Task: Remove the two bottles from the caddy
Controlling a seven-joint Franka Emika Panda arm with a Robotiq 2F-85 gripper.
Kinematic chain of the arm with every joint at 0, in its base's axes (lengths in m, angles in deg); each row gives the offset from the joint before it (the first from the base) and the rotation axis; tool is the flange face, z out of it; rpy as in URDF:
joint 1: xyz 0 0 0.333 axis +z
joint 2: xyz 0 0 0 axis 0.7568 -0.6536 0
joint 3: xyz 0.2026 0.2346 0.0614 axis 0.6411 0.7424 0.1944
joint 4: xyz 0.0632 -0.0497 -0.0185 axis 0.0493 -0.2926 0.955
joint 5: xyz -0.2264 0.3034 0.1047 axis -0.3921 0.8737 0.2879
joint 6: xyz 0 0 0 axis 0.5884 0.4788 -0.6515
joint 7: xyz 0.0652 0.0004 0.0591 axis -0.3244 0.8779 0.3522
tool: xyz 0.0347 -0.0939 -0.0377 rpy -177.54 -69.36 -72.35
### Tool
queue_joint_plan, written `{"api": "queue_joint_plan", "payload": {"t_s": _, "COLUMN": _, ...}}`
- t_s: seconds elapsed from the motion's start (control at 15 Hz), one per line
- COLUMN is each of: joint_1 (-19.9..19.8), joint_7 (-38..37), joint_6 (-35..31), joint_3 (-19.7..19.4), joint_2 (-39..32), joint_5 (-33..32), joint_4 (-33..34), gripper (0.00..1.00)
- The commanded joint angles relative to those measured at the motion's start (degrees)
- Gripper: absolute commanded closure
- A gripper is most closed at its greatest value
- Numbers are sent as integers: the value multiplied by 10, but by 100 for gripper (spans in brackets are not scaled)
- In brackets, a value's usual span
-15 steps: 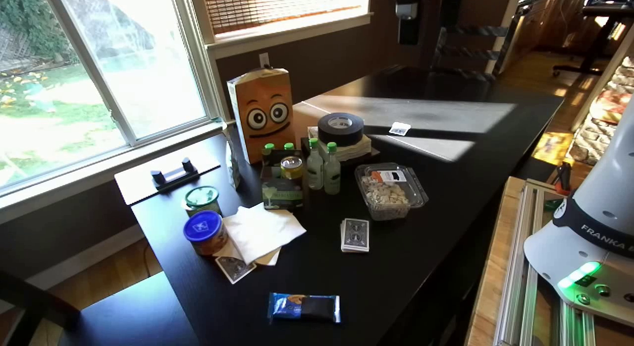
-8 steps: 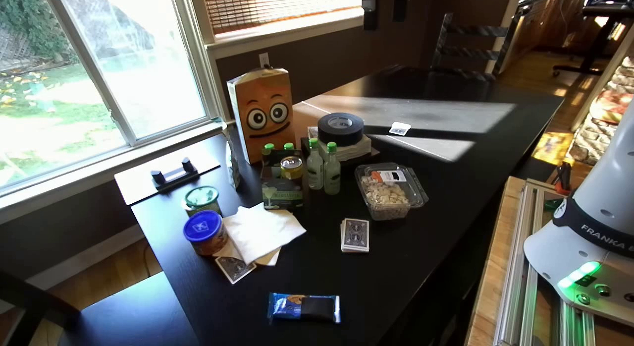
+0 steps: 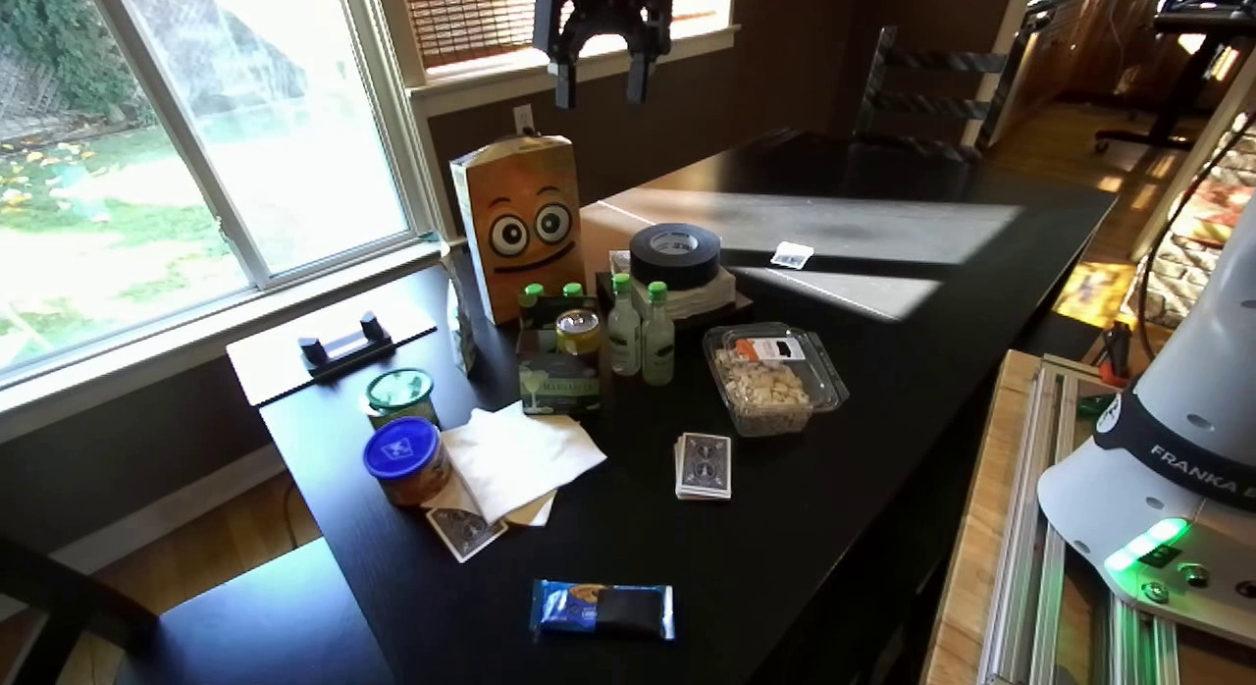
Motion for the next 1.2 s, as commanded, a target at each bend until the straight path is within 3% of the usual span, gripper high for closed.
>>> {"api": "queue_joint_plan", "payload": {"t_s": 0.0, "joint_1": 5, "joint_7": 0, "joint_6": 0, "joint_3": -5, "joint_2": -18, "joint_5": 0, "joint_4": 15, "gripper": 0}}
{"api": "queue_joint_plan", "payload": {"t_s": 0.27, "joint_1": 5, "joint_7": -15, "joint_6": -20, "joint_3": -6, "joint_2": -48, "joint_5": -4, "joint_4": 32, "gripper": 0}}
{"api": "queue_joint_plan", "payload": {"t_s": 0.6, "joint_1": -3, "joint_7": -87, "joint_6": -187, "joint_3": -29, "joint_2": -151, "joint_5": 41, "joint_4": 28, "gripper": 0}}
{"api": "queue_joint_plan", "payload": {"t_s": 1.0, "joint_1": 24, "joint_7": -143, "joint_6": -168, "joint_3": -35, "joint_2": -205, "joint_5": 33, "joint_4": 22, "gripper": 0}}
{"api": "queue_joint_plan", "payload": {"t_s": 1.13, "joint_1": 22, "joint_7": -108, "joint_6": -198, "joint_3": -18, "joint_2": -195, "joint_5": 79, "joint_4": 6, "gripper": 0}}
